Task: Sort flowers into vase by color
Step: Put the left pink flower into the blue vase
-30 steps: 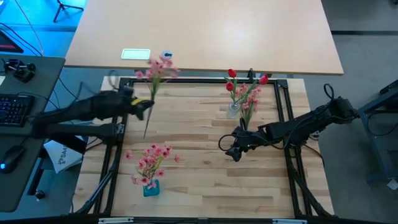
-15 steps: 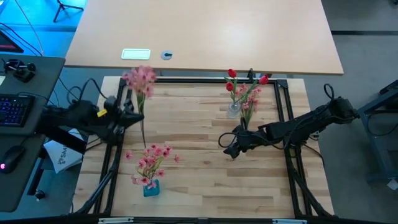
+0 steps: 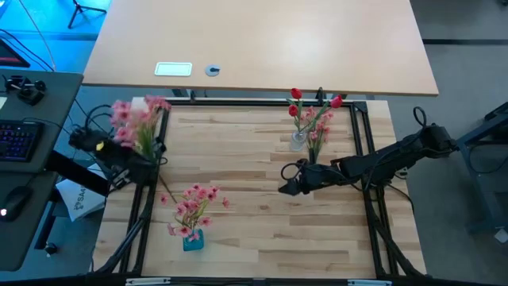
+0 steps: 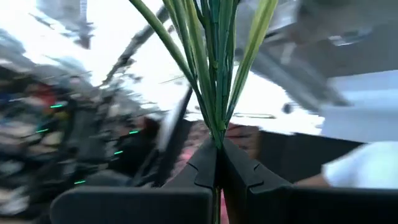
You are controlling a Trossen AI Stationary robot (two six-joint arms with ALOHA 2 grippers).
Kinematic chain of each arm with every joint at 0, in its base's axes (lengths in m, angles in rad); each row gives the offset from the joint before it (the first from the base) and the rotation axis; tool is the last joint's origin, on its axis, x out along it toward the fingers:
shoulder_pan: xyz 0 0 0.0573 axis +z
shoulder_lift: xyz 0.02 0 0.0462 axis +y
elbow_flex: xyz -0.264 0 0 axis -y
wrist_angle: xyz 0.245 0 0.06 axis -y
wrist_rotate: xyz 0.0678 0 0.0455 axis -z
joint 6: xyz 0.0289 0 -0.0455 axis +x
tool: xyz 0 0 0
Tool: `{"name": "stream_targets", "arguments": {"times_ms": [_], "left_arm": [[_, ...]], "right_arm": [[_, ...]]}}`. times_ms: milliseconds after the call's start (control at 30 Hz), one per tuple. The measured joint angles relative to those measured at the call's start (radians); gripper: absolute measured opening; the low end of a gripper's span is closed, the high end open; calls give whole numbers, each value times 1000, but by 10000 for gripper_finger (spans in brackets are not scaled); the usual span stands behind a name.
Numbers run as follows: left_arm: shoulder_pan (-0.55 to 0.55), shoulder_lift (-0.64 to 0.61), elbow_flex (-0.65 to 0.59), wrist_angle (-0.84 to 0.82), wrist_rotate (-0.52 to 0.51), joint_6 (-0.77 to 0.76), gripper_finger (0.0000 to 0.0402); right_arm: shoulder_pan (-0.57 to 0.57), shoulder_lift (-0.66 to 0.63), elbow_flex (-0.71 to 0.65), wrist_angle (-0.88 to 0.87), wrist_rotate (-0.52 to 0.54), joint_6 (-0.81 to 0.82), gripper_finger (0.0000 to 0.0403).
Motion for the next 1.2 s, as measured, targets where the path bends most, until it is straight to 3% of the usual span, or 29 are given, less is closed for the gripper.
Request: {"name": "stream_targets", "arguments": {"times_ms": [333, 567, 933, 1033, 1200], "left_arm": [[-175, -48, -56, 172, 103, 86, 0], [-297, 4, -56, 278, 184, 218, 0], [-489, 293, -56, 314, -75, 160, 0], [-530, 378, -56, 407, -146, 206, 0], [-583, 522, -56, 615, -154, 326, 0]], "right_arm": [[0, 0, 0, 7, 10, 89, 284], [0, 0, 0, 7, 12, 127, 284], [0, 0, 0, 7, 13, 133, 284], [0, 0, 0, 7, 13, 134, 284], [0, 0, 0, 7, 13, 170, 284]]}}
